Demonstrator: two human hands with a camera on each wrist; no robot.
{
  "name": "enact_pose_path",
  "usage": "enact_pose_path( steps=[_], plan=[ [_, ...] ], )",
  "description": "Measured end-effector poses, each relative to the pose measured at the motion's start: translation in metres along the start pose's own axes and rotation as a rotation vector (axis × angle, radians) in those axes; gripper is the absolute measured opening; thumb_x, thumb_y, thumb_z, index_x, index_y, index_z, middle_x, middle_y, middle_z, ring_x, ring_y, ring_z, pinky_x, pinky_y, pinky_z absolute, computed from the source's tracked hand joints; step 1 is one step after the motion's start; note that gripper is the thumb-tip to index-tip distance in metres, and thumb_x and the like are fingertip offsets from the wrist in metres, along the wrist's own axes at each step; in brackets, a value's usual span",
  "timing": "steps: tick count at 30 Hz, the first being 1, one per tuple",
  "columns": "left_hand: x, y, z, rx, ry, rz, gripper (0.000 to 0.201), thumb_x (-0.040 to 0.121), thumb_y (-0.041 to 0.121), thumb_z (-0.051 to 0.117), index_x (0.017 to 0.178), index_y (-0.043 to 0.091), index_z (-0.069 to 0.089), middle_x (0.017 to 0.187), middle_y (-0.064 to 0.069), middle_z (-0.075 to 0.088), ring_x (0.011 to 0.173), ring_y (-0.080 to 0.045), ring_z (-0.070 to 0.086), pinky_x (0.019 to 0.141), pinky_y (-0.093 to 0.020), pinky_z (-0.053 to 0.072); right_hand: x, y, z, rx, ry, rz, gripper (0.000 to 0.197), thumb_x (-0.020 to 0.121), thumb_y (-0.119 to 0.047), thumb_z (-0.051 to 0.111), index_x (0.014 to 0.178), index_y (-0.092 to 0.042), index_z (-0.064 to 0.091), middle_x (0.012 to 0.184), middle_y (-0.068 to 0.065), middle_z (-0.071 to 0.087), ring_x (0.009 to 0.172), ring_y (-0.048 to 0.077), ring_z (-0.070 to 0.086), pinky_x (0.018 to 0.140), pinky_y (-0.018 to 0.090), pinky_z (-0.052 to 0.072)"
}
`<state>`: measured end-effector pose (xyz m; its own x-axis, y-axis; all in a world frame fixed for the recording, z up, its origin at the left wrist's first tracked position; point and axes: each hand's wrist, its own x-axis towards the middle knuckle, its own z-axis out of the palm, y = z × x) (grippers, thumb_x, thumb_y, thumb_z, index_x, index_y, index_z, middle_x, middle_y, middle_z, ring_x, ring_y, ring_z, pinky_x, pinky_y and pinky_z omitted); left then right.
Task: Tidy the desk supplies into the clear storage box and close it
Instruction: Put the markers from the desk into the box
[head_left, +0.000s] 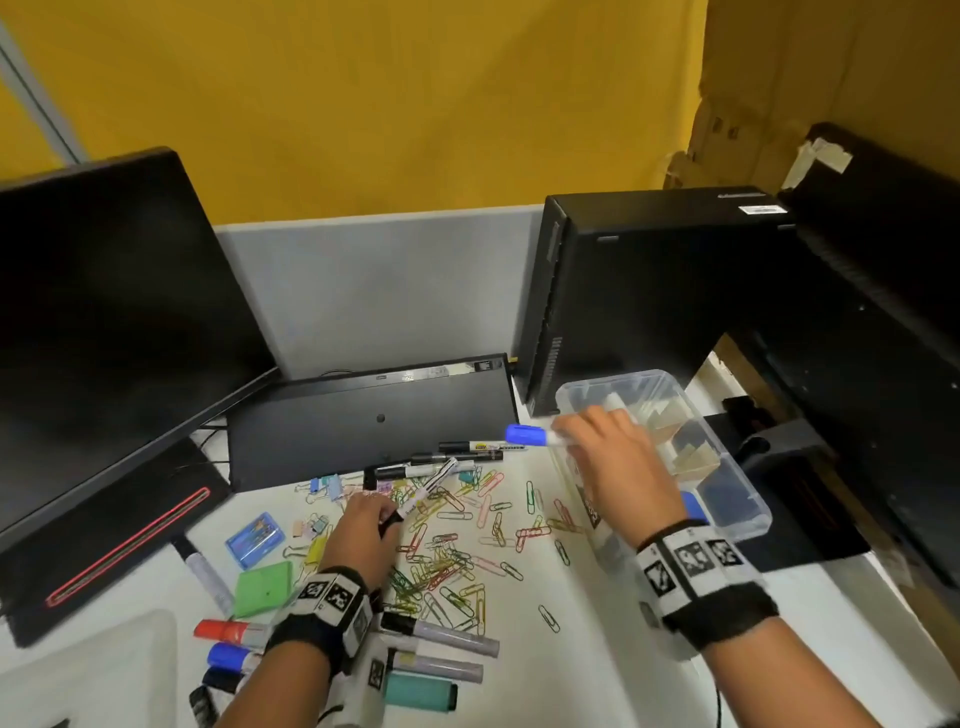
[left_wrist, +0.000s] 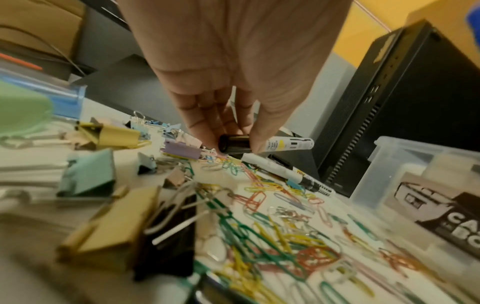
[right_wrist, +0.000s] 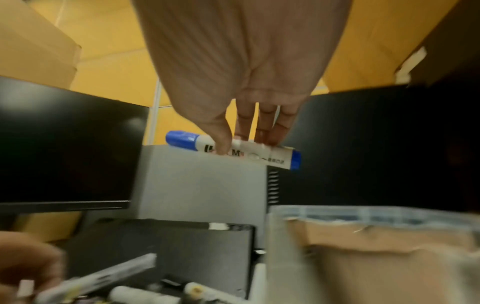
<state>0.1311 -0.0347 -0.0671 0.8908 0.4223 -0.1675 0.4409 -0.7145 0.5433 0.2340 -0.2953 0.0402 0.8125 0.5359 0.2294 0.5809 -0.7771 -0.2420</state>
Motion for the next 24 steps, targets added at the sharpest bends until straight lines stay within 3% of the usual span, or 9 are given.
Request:
enact_pose_path(
  steps=[3, 7, 11, 14, 16, 20, 22, 24],
  plan=[
    [-0.011, -0.003, 0.001, -0.069, 0.011, -0.018, 0.013, 0.092, 0.023, 0.055, 0.104, 0.019, 0.056, 0.114, -0.001, 0.053, 0.088, -0.014, 0.053, 0.085, -0.029, 0.046, -0.001, 0.036, -0.019, -0.244, -0.122, 0.172, 0.047, 0.082, -0.013, 0.064, 0.121, -0.032, 0.047, 0.12, -0.006, 0.052, 0.109, 0.017, 0.046, 0.092, 0.031, 0.042],
    [-0.021, -0.009, 0.001, -0.104, 0.019, -0.012, 0.019, 0.092, 0.02, 0.055, 0.111, 0.018, 0.058, 0.116, -0.002, 0.057, 0.093, -0.015, 0.052, 0.09, -0.031, 0.045, -0.006, 0.06, -0.028, -0.501, -0.249, 0.333, 0.041, 0.087, -0.014, 0.053, 0.125, -0.027, 0.043, 0.123, 0.002, 0.051, 0.116, 0.024, 0.044, 0.094, 0.034, 0.039],
    [-0.03, -0.008, 0.001, -0.11, 0.007, -0.001, 0.025, 0.093, 0.018, 0.053, 0.117, 0.022, 0.058, 0.119, -0.004, 0.054, 0.089, -0.013, 0.055, 0.083, -0.025, 0.046, 0.011, 0.065, -0.017, -0.497, -0.447, 0.319, 0.038, 0.093, -0.027, 0.048, 0.13, -0.027, 0.048, 0.124, 0.003, 0.054, 0.12, 0.025, 0.044, 0.1, 0.038, 0.037],
    [-0.035, -0.005, 0.001, -0.111, -0.01, 0.017, 0.024, 0.093, 0.018, 0.053, 0.116, 0.021, 0.058, 0.116, -0.004, 0.054, 0.075, -0.006, 0.052, 0.069, -0.013, 0.04, 0.023, 0.07, -0.02, -0.413, -0.541, 0.251, 0.037, 0.092, -0.021, 0.051, 0.127, -0.029, 0.053, 0.121, 0.004, 0.055, 0.118, 0.025, 0.046, 0.098, 0.038, 0.04],
    [-0.039, -0.001, 0.001, -0.116, -0.014, 0.034, 0.022, 0.093, 0.017, 0.054, 0.114, 0.022, 0.059, 0.113, -0.003, 0.055, 0.076, -0.006, 0.053, 0.067, -0.012, 0.038, 0.023, 0.075, -0.023, -0.341, -0.579, 0.253, 0.039, 0.091, -0.017, 0.05, 0.127, -0.032, 0.054, 0.121, 0.003, 0.056, 0.114, 0.024, 0.051, 0.095, 0.036, 0.044],
    [-0.051, 0.01, 0.001, -0.143, -0.03, 0.042, 0.02, 0.092, 0.018, 0.056, 0.11, 0.025, 0.059, 0.116, 0.002, 0.054, 0.091, -0.01, 0.057, 0.085, -0.026, 0.048, 0.002, 0.091, -0.019, -0.09, -0.425, 0.332, 0.05, 0.087, -0.008, 0.051, 0.123, -0.041, 0.057, 0.118, -0.001, 0.061, 0.103, 0.019, 0.059, 0.092, 0.035, 0.05],
    [-0.057, 0.02, 0.001, -0.13, -0.044, 0.064, 0.022, 0.092, 0.019, 0.055, 0.114, 0.026, 0.058, 0.116, 0.005, 0.056, 0.095, -0.009, 0.056, 0.091, -0.027, 0.048, -0.016, 0.103, -0.014, -0.053, -0.254, 0.317, 0.048, 0.086, -0.005, 0.05, 0.123, -0.035, 0.057, 0.12, -0.004, 0.058, 0.108, 0.021, 0.056, 0.093, 0.036, 0.048],
    [-0.062, 0.037, 0.001, -0.14, -0.042, 0.105, 0.026, 0.093, 0.021, 0.053, 0.118, 0.025, 0.057, 0.113, 0.009, 0.056, 0.096, -0.007, 0.054, 0.094, -0.028, 0.047, -0.034, 0.114, -0.006, -0.076, -0.075, 0.357, 0.044, 0.088, -0.009, 0.048, 0.128, -0.023, 0.054, 0.13, 0.001, 0.053, 0.118, 0.025, 0.05, 0.097, 0.038, 0.044]
  ],
)
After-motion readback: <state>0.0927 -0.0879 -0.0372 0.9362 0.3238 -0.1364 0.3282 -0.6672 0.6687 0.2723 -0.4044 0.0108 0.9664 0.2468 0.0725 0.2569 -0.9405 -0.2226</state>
